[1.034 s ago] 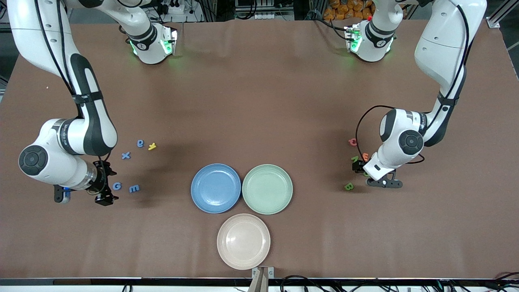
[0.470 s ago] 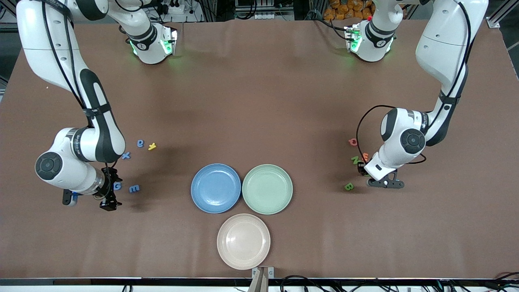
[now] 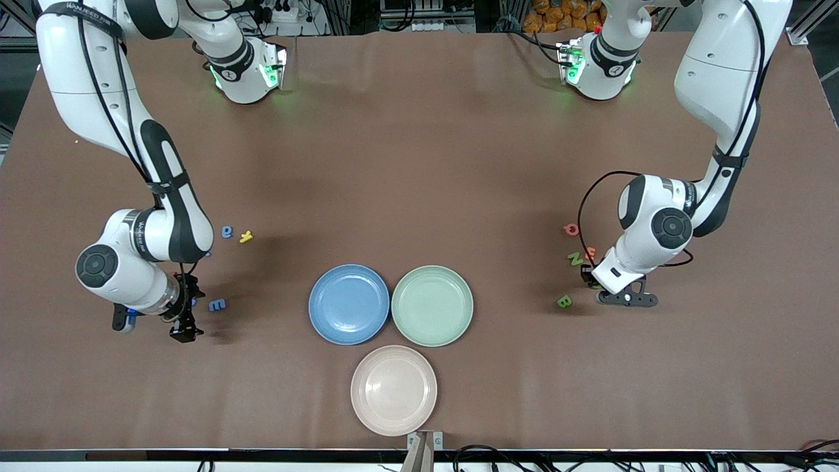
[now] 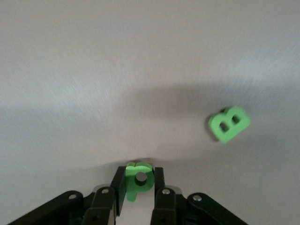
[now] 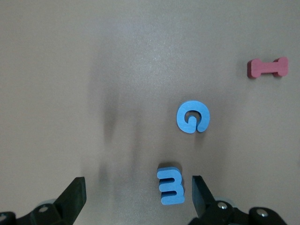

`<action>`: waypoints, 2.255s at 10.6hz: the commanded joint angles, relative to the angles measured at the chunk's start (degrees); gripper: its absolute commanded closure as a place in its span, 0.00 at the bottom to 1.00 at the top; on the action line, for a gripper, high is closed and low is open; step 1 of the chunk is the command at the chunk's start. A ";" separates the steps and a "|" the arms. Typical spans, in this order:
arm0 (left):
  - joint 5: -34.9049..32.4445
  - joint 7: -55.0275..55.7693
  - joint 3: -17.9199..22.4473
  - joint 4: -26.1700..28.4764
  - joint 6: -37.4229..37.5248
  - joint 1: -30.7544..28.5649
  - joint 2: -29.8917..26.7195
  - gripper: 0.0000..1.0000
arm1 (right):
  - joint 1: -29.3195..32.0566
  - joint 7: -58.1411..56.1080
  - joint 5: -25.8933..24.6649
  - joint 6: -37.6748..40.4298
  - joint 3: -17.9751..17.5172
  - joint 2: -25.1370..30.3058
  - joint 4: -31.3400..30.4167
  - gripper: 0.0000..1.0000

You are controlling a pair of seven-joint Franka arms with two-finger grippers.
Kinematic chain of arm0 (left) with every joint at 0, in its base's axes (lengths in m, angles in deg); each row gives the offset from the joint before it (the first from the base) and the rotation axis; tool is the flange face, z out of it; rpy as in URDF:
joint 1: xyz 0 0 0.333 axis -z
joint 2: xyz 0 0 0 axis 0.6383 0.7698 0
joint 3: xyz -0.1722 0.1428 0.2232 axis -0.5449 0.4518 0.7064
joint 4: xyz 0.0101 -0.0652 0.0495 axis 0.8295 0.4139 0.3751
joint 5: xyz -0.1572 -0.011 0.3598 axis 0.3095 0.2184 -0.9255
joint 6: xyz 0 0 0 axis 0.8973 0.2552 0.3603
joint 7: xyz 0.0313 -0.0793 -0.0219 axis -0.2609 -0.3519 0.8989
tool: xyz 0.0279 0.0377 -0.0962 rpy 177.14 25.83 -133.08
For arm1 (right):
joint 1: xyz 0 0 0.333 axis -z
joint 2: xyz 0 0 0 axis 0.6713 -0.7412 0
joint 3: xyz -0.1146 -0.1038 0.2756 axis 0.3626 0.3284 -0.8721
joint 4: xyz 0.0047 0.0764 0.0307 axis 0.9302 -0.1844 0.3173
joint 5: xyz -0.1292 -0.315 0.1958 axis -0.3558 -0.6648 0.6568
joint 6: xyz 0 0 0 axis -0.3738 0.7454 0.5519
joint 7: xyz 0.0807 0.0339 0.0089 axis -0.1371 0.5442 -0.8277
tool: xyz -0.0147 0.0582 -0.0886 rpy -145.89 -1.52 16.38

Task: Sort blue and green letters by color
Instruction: 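Carry the green p onto the green plate with the left gripper and release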

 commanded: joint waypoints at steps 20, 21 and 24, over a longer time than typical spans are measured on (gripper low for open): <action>7.67 50.51 2.96 -26.40 -8.09 28.99 14.07 0.00 | -1.95 -1.74 -0.75 -9.75 -0.30 0.90 -9.20 0.27; 7.57 50.43 3.05 -26.14 -8.09 28.99 14.07 0.00 | -1.95 -1.75 -0.75 -9.66 -0.30 0.99 -9.20 0.26; 3.37 48.86 3.66 -20.71 -6.08 26.28 9.61 0.00 | -1.78 -1.83 -0.75 -9.57 -0.30 1.08 -9.20 0.26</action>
